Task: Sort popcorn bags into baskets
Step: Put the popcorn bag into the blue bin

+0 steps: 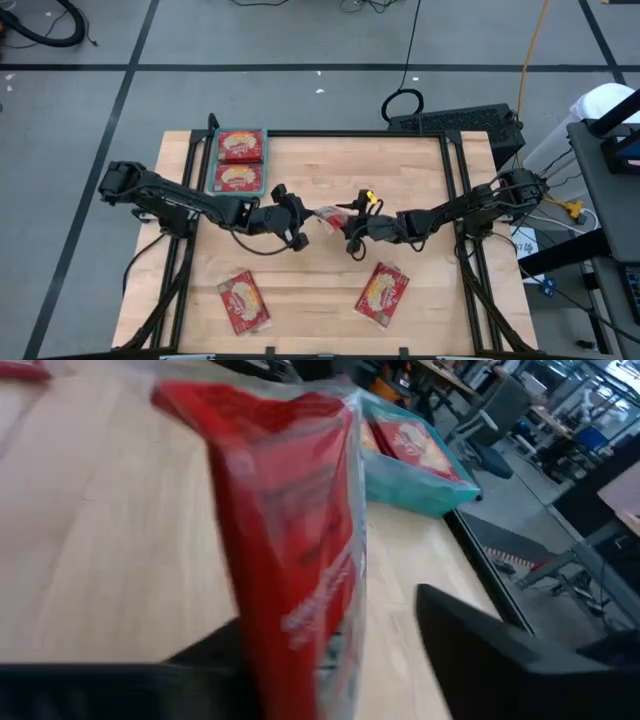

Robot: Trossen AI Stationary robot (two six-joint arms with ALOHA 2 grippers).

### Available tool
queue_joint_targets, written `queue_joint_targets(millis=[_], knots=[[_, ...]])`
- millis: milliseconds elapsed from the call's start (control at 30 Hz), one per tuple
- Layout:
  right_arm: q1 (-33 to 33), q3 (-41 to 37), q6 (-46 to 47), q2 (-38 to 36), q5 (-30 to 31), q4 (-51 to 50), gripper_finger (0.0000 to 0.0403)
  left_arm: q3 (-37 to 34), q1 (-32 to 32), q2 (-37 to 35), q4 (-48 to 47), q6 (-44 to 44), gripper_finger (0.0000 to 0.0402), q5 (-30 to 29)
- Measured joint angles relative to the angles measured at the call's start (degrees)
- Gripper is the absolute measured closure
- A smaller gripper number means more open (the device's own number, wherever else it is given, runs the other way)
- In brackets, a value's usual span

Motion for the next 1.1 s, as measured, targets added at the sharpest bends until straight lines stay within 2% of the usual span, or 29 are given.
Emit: queue_joint_targets(millis=[233, 300, 433, 633, 733, 800, 967, 1100], knots=[[-0.9, 0.0, -2.0, 0.0, -0.8, 1.9, 0.0348, 0.0, 0.0, -1.1, 0.7, 4.6, 0.0380, -0.2], [-1.2, 0.0, -3.7, 0.0, -2.1, 2.8, 0.0383, 0.1, 0.0, -1.4, 0.5, 5.6, 0.0367, -0.3], [-2.4, 0.0, -3.9, -1.5, -3.2, 4.4, 0.0381, 0.2, 0.2, -4.7, 0.4, 4.4, 0.0326, -1.8], [-4.8, -0.4, 0.4, -5.6, -3.7, 4.8, 0.0393, -0.2, -0.7, -11.3, -7.8, 3.2, 0.0272, -6.4], [-5.9, -1.3, 3.1, -7.2, -6.9, 6.3, 0.0396, -0.4, -1.0, -11.8, -6.3, 4.7, 0.0258, -7.5], [-6.7, -1.8, 4.6, -7.1, -9.4, 10.9, 0.0392, -2.6, -1.3, -12.1, -7.1, 6.3, 0.0255, -7.7], [-7.9, -4.1, 5.3, -6.4, -14.3, 24.3, 0.0389, -11.8, -0.8, -11.7, 11.4, 10.0, 0.0254, -7.7], [-8.8, -4.3, 3.9, -6.2, -15.3, 30.9, 0.0388, -18.4, 0.0, -11.9, 29.2, 15.7, 0.0251, -7.5]])
